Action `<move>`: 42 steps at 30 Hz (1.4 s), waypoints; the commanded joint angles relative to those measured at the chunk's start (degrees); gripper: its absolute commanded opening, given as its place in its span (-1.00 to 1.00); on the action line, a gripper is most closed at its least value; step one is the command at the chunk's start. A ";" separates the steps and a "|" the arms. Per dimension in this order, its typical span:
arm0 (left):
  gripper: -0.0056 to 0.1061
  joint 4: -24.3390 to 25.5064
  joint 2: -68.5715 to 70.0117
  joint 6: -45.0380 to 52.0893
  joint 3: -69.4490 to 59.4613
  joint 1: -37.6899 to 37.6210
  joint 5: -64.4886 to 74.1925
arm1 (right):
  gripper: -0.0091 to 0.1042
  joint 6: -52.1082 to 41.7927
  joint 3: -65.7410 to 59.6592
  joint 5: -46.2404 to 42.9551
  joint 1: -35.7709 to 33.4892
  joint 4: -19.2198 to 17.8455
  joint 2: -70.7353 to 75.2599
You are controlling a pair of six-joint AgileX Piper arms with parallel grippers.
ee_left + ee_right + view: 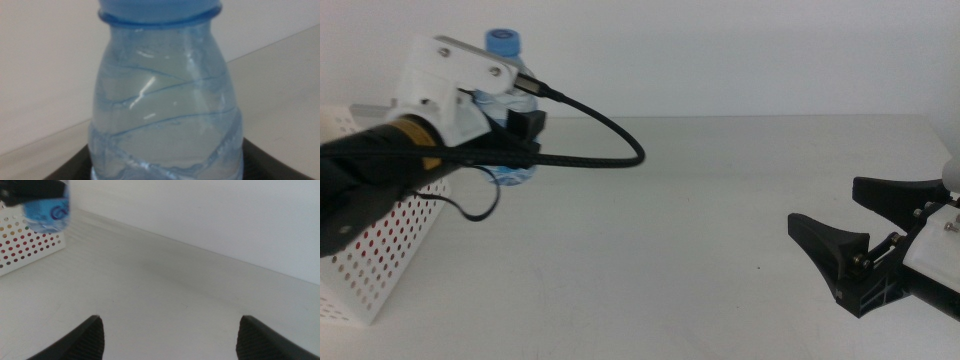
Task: Use arms to grab the bottles and put them into the dustbin to the left of the table.
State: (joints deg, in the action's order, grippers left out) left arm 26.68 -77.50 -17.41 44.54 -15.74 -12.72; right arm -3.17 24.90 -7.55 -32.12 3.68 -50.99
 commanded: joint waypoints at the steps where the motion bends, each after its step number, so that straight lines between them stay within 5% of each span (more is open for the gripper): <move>1: -0.99 -1.18 5.62 -1.64 1.96 -0.09 -0.41 | 0.39 -0.35 1.29 -4.39 -0.26 -0.24 0.59; 12: -0.99 -2.31 17.26 -9.07 2.08 -0.09 24.97 | 0.39 -0.35 1.29 -4.39 -0.26 -0.24 0.59; 23: -0.99 -10.75 15.11 7.48 13.11 0.79 48.30 | 0.39 -0.35 1.29 -4.39 -0.26 -0.24 0.59; 32: -0.99 -26.28 6.57 26.00 25.54 16.35 62.97 | 0.39 -0.35 1.29 -4.39 -0.26 -0.24 0.59; 42: -0.99 -36.51 -4.90 36.21 38.15 29.36 75.40 | 0.39 -0.27 1.29 -4.39 -0.26 -0.24 0.59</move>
State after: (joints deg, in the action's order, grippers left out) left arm -7.49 -82.54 17.80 78.55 12.34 63.60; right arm -3.17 24.90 -7.55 -32.12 3.68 -50.99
